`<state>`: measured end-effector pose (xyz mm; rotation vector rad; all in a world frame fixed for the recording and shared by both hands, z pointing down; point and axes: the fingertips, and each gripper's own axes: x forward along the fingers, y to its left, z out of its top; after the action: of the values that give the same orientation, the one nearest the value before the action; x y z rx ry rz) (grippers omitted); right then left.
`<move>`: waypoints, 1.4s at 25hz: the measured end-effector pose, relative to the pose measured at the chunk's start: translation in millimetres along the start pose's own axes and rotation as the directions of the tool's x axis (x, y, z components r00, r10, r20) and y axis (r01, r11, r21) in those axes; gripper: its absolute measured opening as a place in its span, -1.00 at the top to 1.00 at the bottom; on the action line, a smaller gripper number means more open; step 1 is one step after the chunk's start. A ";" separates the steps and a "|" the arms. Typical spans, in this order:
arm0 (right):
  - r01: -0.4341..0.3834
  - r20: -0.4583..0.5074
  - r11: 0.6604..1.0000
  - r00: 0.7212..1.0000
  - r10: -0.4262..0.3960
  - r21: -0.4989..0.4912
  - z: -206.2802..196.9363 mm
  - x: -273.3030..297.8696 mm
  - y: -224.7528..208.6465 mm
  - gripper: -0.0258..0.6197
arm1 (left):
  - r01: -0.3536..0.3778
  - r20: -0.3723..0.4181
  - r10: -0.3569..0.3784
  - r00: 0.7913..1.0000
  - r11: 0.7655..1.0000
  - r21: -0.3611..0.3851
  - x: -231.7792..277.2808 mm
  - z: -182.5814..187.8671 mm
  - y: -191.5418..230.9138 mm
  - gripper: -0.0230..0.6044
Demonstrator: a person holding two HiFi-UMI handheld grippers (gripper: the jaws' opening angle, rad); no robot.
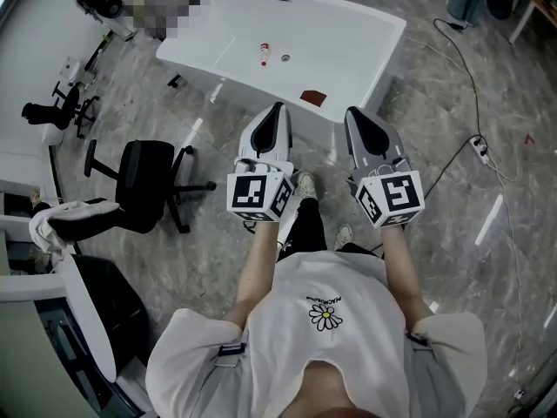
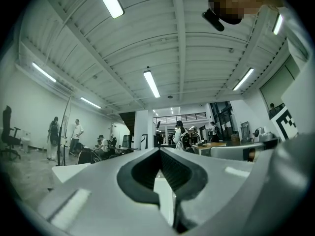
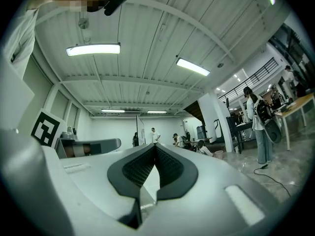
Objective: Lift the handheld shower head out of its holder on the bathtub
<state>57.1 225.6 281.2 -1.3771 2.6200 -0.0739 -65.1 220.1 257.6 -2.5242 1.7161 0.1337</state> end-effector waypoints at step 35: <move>0.029 -0.090 0.993 0.995 -0.039 -0.116 -36.6 386.4 -201.4 0.78 | 0.070 0.028 -0.067 0.997 0.991 -0.115 388.1 -65.4 211.0 0.93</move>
<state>-0.3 -207.8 290.2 -1.4900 2.7151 0.0082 -117.6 -223.1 271.1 -2.6482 1.6571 0.2659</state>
